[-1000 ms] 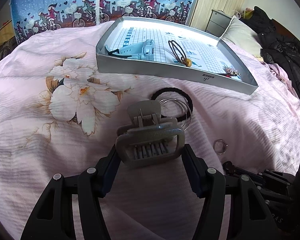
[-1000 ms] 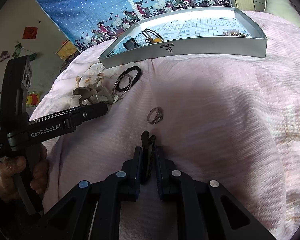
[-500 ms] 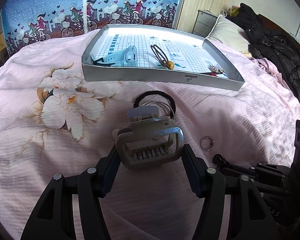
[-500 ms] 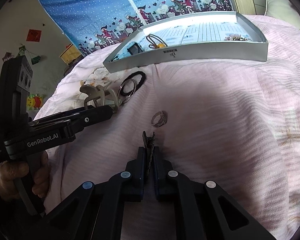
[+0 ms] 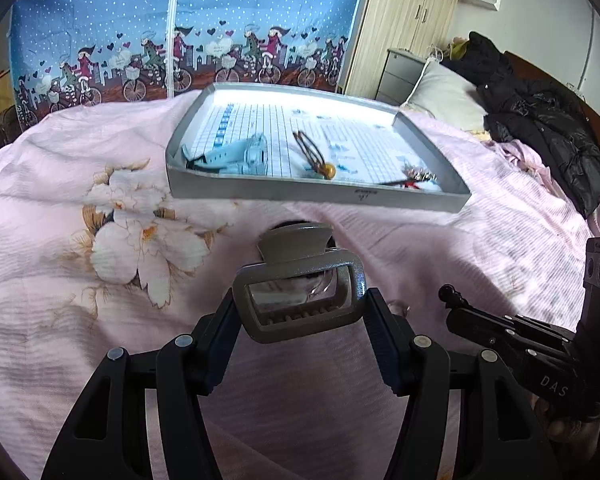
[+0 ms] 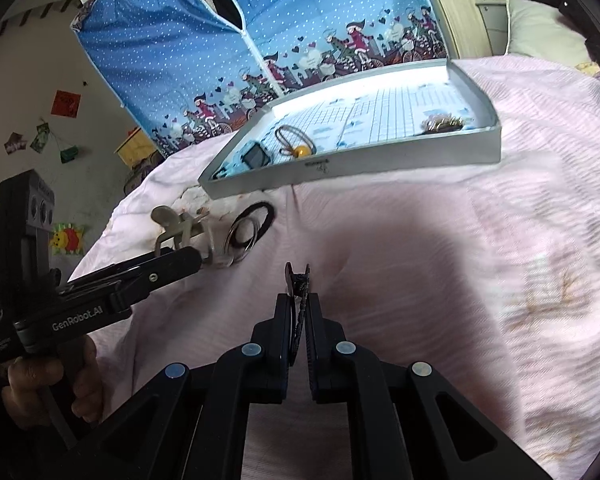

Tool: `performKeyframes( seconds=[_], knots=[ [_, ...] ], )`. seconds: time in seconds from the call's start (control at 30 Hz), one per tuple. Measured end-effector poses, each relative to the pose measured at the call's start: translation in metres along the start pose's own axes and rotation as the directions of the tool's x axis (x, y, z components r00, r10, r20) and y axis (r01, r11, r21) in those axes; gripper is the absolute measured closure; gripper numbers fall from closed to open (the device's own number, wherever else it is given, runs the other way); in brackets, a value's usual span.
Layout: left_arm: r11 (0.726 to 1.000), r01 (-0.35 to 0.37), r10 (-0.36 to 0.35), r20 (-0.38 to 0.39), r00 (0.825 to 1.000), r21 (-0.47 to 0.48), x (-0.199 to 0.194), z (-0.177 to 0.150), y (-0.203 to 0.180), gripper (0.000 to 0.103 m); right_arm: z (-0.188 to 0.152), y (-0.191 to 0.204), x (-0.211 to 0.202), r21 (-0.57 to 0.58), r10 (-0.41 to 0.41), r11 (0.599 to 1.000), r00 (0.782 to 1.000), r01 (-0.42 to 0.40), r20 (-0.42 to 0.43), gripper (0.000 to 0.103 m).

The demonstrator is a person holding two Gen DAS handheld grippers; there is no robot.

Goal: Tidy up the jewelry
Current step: 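Lift the black hair clip and beige claw clip and carry them toward the tray, then lower both held clips into the tray and open both tools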

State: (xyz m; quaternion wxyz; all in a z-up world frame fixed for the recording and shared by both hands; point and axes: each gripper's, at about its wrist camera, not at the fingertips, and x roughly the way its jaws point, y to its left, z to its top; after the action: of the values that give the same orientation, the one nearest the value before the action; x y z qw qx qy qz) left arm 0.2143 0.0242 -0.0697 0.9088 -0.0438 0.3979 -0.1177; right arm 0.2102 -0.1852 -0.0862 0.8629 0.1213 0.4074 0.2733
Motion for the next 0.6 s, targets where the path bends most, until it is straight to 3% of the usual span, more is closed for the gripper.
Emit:
performKeyframes(
  seconds=[0.13,0.33,0.47,0.6],
  knots=[
    [1.000,0.015,-0.014,0.069,0.998,-0.013,-0.004,0.020,-0.005,0.048,0.019,-0.007,-0.008,-0.012,-0.028,1.000,0.997,0.029,0.068,0.096],
    [0.996,0.062,-0.052,0.143,0.988,-0.070,0.023,0.072,-0.009,0.048,0.065,-0.023,-0.006,-0.063,-0.098,0.992,0.983,0.109,0.153,0.096],
    [0.994,0.030,-0.015,0.139,0.990,-0.108,0.049,0.098,-0.003,0.048,0.096,-0.043,0.010,-0.095,-0.139,0.983,0.976,0.156,0.166,0.096],
    [0.999,0.002,0.001,0.089,0.996,-0.040,0.072,0.102,-0.003,0.048,0.116,-0.062,0.031,-0.091,-0.168,0.979,0.977,0.180,0.133,0.096]
  ],
)
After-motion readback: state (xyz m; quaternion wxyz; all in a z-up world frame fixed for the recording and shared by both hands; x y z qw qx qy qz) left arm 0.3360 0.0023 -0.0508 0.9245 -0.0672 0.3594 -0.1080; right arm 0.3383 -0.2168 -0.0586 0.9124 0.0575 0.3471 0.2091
